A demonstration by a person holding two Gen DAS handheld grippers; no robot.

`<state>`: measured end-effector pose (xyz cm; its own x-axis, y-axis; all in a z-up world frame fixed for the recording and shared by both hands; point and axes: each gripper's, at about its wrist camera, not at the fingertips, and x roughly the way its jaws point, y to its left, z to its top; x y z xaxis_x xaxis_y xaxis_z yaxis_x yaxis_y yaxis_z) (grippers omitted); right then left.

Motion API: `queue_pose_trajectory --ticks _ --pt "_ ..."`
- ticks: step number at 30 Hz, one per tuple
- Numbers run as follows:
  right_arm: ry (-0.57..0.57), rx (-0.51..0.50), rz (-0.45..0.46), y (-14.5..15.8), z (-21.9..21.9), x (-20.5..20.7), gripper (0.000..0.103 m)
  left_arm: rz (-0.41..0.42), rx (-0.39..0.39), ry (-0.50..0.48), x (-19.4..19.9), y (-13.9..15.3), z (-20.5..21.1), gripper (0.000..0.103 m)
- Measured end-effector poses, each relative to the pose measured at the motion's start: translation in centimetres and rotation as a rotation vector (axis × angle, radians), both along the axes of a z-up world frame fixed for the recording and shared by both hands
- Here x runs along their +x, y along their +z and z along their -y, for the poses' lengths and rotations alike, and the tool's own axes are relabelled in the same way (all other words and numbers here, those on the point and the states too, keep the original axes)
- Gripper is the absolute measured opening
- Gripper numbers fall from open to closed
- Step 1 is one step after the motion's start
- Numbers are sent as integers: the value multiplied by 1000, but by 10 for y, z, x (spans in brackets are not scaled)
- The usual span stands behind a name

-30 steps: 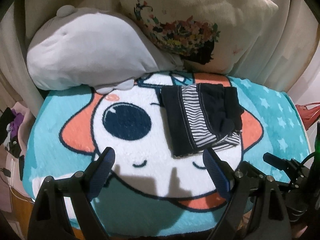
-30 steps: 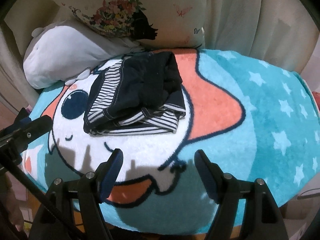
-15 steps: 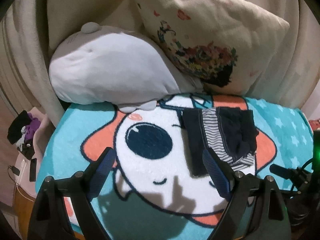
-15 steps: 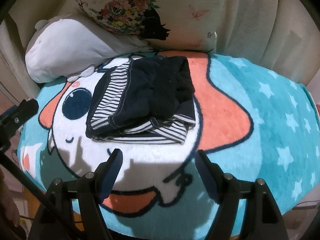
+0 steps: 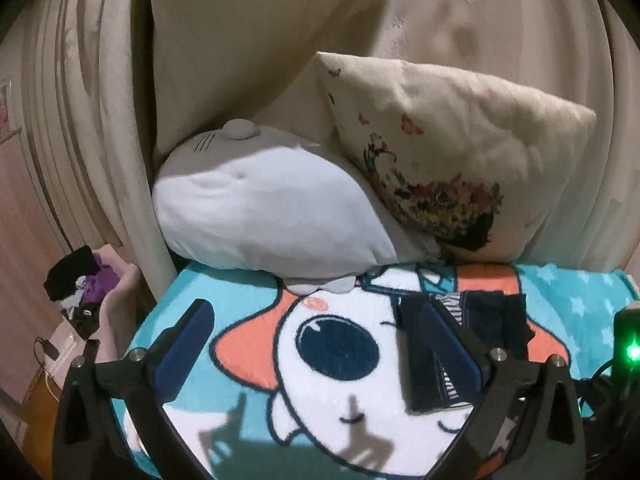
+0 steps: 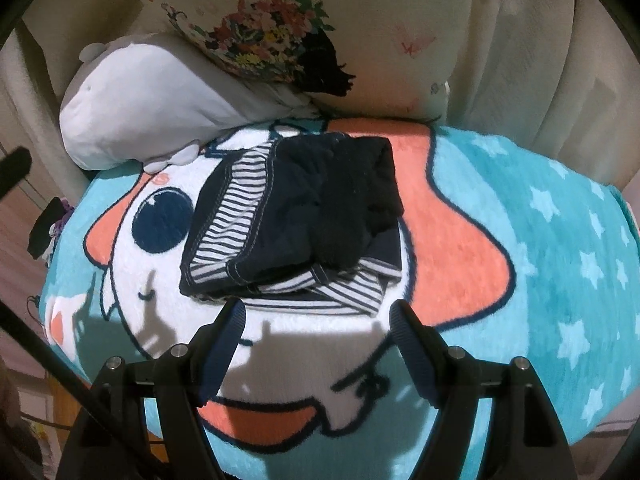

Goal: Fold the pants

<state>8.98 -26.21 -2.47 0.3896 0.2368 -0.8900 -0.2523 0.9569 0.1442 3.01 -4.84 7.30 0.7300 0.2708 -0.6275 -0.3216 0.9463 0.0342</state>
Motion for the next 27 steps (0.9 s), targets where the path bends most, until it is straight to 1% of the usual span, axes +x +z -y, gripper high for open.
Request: queue_pose_trajectory --ticks 2,5,10,13,19,22,27 --pt "3 1 2 0 -1 1 79 -18 -50 -21 3 0 -5 103" --pt "2 3 1 0 -2 0 79 -81 -110 -49 10 -8 -11 103" --pt "21 -1 -5 -2 -10 -3 79 -167 -125 -83 11 -30 -8 103" --pt "30 -9 -22 -6 -16 -7 79 -236 -152 -117 12 -47 -7 103" --pt "10 -15 -63 -17 -19 -15 79 -347 -188 -152 11 -76 -8 103" --pt "-1 -20 -81 -22 -20 -19 79 -381 -192 -165 11 -85 -10 103" --pt "-14 -32 -90 -26 -22 -24 79 -408 -198 -191 11 -92 -9 103"
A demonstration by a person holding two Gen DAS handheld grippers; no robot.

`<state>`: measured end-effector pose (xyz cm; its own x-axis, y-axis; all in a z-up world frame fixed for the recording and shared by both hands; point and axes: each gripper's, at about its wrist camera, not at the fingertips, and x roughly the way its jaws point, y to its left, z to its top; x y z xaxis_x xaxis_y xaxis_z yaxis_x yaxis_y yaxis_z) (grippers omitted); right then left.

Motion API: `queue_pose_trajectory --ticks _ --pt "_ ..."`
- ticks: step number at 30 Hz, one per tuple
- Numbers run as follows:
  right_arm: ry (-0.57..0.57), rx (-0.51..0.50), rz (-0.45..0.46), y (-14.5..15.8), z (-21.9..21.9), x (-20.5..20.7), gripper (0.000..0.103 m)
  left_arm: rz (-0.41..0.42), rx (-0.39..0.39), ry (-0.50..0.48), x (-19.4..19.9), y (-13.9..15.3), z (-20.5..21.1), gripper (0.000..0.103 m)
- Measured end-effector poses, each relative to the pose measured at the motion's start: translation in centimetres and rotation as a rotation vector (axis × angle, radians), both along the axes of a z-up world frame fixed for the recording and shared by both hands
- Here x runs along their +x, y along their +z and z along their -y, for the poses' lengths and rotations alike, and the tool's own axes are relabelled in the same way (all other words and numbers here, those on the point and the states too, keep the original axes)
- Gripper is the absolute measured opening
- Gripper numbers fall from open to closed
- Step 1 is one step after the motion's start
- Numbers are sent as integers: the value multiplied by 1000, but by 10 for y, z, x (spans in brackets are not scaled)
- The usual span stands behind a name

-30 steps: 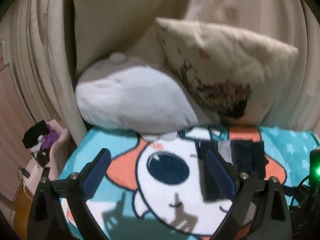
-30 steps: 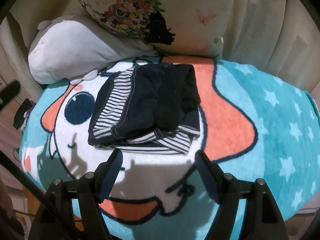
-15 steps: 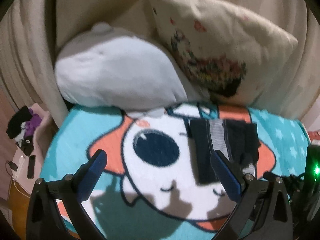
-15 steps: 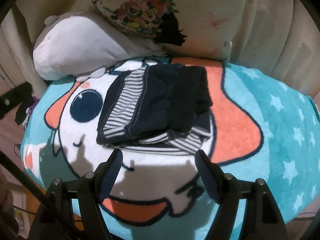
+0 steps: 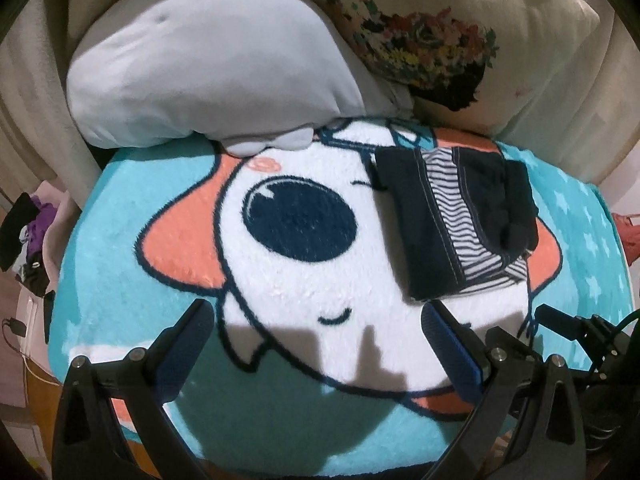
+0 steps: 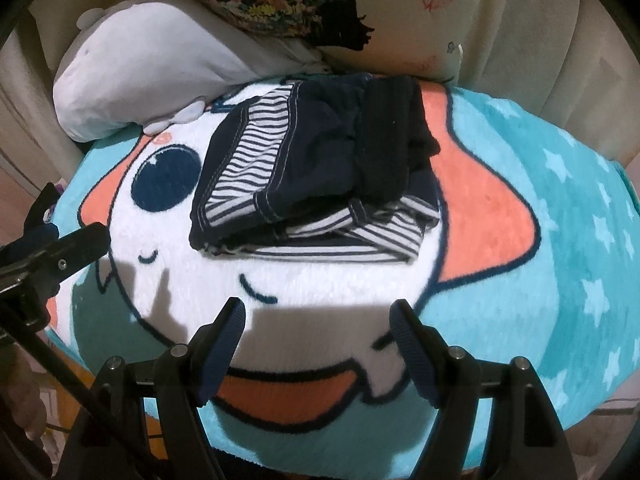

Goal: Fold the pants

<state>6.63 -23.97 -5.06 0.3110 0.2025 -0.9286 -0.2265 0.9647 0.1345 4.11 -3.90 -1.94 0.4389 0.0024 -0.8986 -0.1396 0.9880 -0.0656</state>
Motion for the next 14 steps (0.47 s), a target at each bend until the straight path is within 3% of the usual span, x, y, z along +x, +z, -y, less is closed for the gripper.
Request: queue_pose_trajectory --ticks 14 --pt "-21 -22 16 6 -11 -6 80 -52 2 -11 -1 -13 -15 103"
